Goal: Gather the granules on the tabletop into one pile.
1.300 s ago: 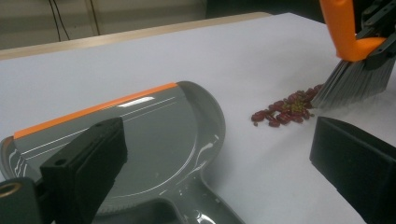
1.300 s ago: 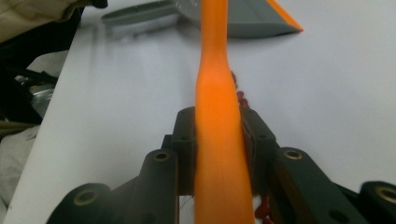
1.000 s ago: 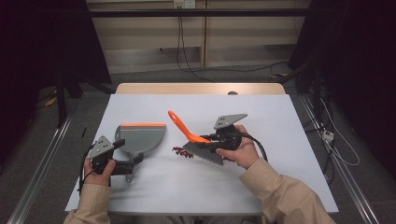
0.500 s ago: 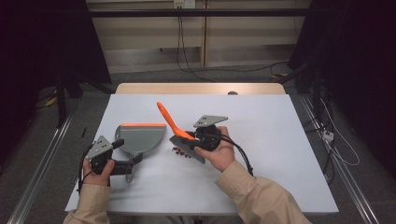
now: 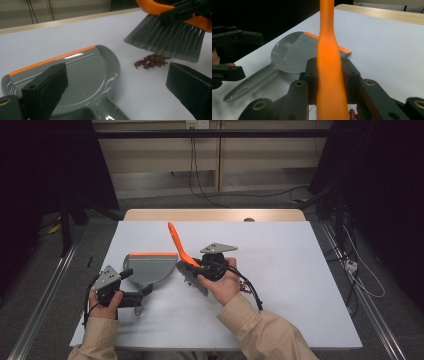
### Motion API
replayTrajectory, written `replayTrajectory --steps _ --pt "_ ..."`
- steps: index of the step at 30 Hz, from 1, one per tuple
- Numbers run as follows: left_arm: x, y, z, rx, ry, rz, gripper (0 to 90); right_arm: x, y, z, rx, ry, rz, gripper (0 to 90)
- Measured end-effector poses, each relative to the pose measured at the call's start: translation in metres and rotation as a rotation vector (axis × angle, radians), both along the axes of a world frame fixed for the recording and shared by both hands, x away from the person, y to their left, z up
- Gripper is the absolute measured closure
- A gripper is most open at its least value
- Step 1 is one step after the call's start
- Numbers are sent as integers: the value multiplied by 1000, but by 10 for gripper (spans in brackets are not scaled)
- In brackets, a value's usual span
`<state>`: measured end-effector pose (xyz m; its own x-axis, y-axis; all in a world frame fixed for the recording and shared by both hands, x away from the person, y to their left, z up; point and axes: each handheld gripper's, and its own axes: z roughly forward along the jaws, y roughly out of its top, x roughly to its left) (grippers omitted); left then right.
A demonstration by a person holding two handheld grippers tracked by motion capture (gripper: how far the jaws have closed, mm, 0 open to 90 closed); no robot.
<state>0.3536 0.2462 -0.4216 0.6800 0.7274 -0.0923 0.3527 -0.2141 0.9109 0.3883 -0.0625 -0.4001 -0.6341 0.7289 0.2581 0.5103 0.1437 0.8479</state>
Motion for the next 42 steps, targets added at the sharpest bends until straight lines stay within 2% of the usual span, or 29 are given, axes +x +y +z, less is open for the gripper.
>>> replayTrajectory --steps 3,7,10,13,18,21,25,30,35,42 --pt "0 1 1 -3 -3 3 37 -1 10 -5 1 13 -7 714" --pt "-1 2 2 -6 -7 4 37 1 19 -13 -16 39 -52 713" --pt "-1 2 2 -13 -3 9 37 2 21 -18 -13 55 -82 713" --pt "-1 2 2 -13 -6 5 37 3 22 -20 -25 52 -109 713" --pt "0 2 1 -4 -6 -1 37 6 26 -30 -48 100 -121 713" --pt "-1 2 2 -7 -7 1 37 7 29 -31 -82 83 -125 713" --pt "-1 2 1 -3 -7 -1 37 11 23 -30 -110 105 -142 713" --pt "-1 2 1 -2 -8 -2 37 14 11 -31 -96 137 -174 710" --pt "-1 1 2 -3 -9 0 37 14 2 -31 -113 141 -192 710" --pt "-1 1 1 2 -7 -3 37 13 -12 -32 -102 162 -220 707"
